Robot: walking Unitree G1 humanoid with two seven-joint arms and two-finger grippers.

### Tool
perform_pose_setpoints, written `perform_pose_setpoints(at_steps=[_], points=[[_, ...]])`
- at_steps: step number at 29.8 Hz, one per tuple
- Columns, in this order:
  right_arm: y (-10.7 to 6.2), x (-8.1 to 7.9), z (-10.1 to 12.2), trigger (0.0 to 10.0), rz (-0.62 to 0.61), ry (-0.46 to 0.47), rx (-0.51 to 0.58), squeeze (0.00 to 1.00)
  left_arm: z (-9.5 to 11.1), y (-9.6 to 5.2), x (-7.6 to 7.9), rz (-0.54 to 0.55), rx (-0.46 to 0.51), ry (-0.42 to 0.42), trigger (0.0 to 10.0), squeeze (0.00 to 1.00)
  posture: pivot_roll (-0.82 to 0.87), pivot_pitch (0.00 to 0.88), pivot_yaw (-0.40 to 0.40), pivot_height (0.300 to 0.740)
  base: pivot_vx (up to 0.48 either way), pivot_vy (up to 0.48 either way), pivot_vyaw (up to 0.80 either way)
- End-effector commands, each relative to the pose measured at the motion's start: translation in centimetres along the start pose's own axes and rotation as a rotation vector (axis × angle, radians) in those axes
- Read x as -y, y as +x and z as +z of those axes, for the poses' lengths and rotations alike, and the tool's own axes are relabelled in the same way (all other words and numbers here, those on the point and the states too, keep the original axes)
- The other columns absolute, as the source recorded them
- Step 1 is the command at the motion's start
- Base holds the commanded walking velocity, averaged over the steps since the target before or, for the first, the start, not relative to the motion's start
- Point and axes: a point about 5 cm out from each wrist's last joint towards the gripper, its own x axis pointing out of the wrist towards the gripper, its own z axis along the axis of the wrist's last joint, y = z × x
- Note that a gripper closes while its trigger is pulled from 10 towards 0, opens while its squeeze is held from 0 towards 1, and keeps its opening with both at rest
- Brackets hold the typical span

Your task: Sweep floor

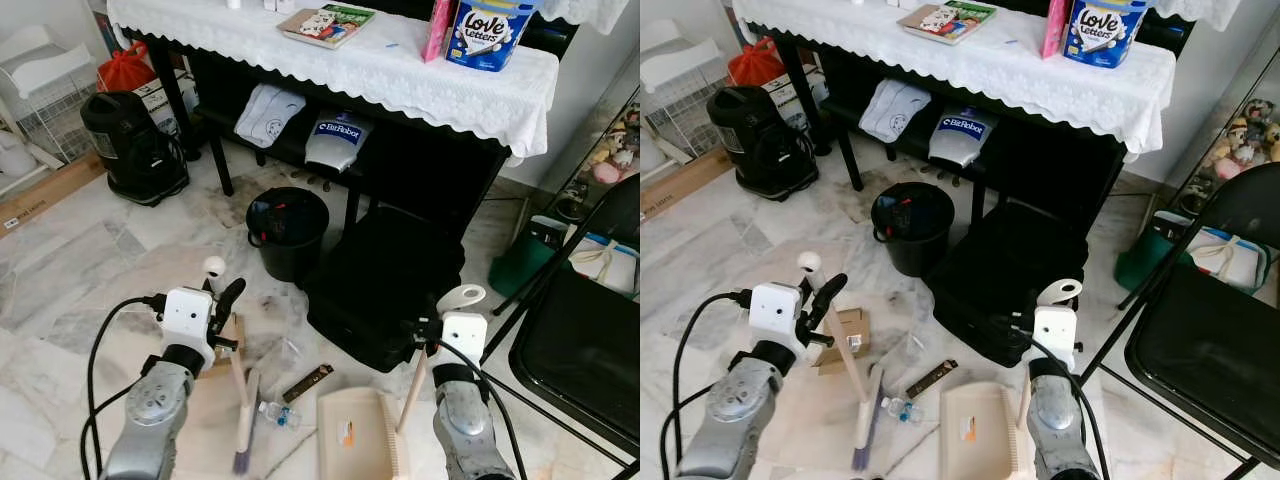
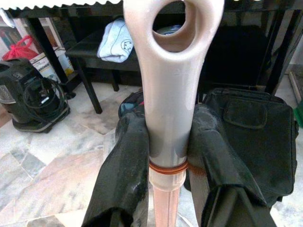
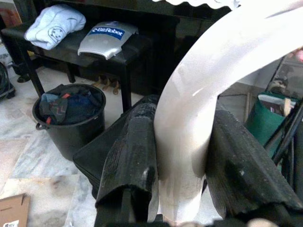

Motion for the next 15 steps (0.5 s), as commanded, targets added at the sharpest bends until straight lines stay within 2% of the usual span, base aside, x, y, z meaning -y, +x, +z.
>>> perform_pose_setpoints(at_steps=[1,15], points=[[-0.3,0.1,-0.3,10.0,-0.002,-0.003,-0.003,0.0,0.1,-0.3,-0.5,0.005,-0.009,0.013,10.0,0.0,0.03,0.136,0.002,0.74,0.0,0.0,0.0],[-0.4,0.3,-0.6,10.0,-0.014,-0.019,-0.01,0.0,-1.1,-0.5,0.6,-0.062,-0.072,-0.029,10.0,0.0,0.03,0.119,0.005,0.74,0.0,0.0,0.0]])
